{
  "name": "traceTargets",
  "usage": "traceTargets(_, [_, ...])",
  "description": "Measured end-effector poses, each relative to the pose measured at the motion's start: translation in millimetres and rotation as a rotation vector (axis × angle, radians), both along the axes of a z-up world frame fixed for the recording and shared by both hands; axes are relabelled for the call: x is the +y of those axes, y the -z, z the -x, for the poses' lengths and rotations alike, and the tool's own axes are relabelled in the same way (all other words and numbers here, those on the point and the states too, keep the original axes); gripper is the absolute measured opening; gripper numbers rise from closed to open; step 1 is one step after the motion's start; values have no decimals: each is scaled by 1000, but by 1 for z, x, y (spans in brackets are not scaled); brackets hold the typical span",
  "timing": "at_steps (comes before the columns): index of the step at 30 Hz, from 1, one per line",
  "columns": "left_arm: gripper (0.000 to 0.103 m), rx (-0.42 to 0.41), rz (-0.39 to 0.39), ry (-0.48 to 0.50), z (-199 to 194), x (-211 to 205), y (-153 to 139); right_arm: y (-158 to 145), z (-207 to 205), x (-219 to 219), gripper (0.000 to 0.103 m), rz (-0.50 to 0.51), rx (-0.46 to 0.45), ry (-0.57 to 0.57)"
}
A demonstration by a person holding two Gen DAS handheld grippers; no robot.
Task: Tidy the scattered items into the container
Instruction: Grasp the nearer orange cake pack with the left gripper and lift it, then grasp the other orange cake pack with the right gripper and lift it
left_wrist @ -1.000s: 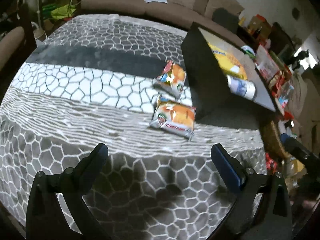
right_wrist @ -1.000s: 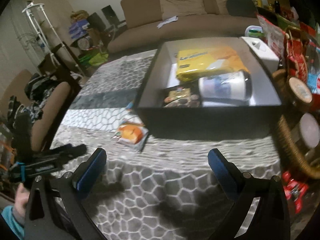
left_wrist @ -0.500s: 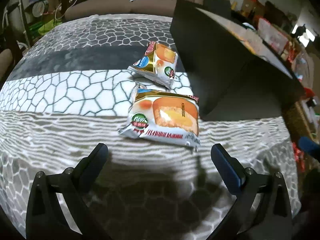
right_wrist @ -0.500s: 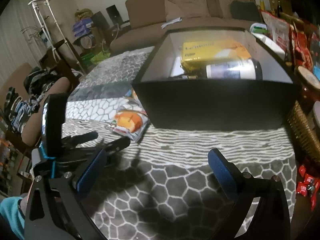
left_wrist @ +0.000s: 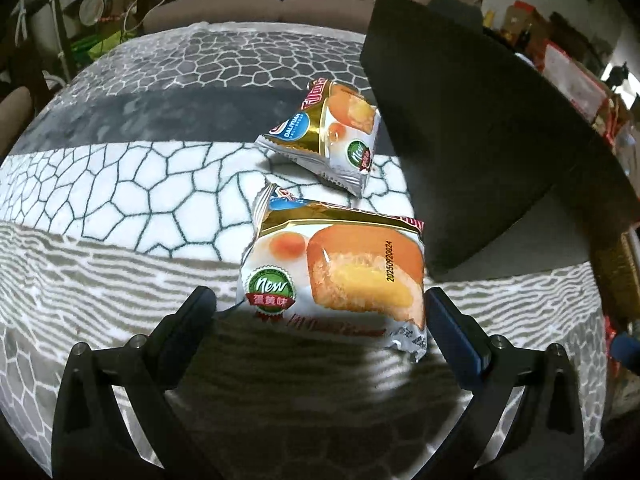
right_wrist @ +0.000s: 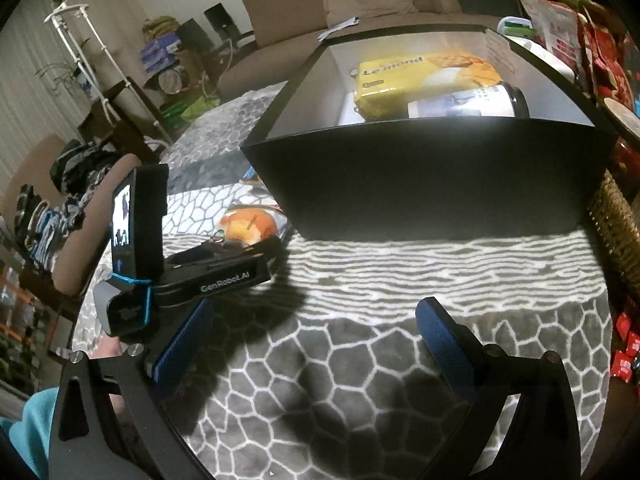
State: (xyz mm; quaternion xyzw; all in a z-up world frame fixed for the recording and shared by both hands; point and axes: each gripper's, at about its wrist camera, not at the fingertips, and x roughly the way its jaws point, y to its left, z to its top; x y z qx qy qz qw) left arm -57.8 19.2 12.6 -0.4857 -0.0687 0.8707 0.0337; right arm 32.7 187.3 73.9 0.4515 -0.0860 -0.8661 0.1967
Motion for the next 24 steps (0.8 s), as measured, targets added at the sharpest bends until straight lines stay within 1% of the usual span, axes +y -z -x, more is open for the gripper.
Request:
traceTargets(2, [103, -4, 28, -8, 3, 4, 1, 1, 1, 0, 103, -5, -5, 3])
traceTargets(3, [103, -3, 33, -11, 3, 5, 1, 2, 1, 0, 103, -9, -4, 5])
traceTargets(4, [100, 9, 23, -18, 3, 4, 1, 2, 0, 0, 103, -16, -3, 6])
traceTargets(5, [92, 21, 11, -26, 2, 2, 0, 2, 1, 1, 103, -17, -3, 6])
traceTargets(6, [88, 30, 8, -38, 0, 1, -1, 2, 1, 1, 103, -15, -3, 7])
traceTargets(8, [82, 34, -12, -42, -2, -3, -3, 3, 2, 2, 103, -12, -5, 7])
traceTargets(10, [74, 41, -14, -36, -5, -6, -5, 3, 2, 1, 103, -15, -7, 8])
traceTargets(11, [71, 44, -15, -39, -7, -8, -7, 4, 2, 1, 103, -15, -10, 6])
traceTargets(12, [71, 45, -25, -45, -9, -11, -8, 4, 1, -1, 103, -14, -10, 1])
traceTargets(14, [70, 43, -80, -53, -13, -21, -10, 3, 0, -3, 103, -17, -4, -9])
traceTargets(18, [70, 41, -140, -70, -24, -43, -19, 0, -2, -6, 103, 7, 7, -35])
traceTargets(24, [70, 100, -129, -91, -46, -92, -61, -4, -6, -24, 103, 83, 7, -109])
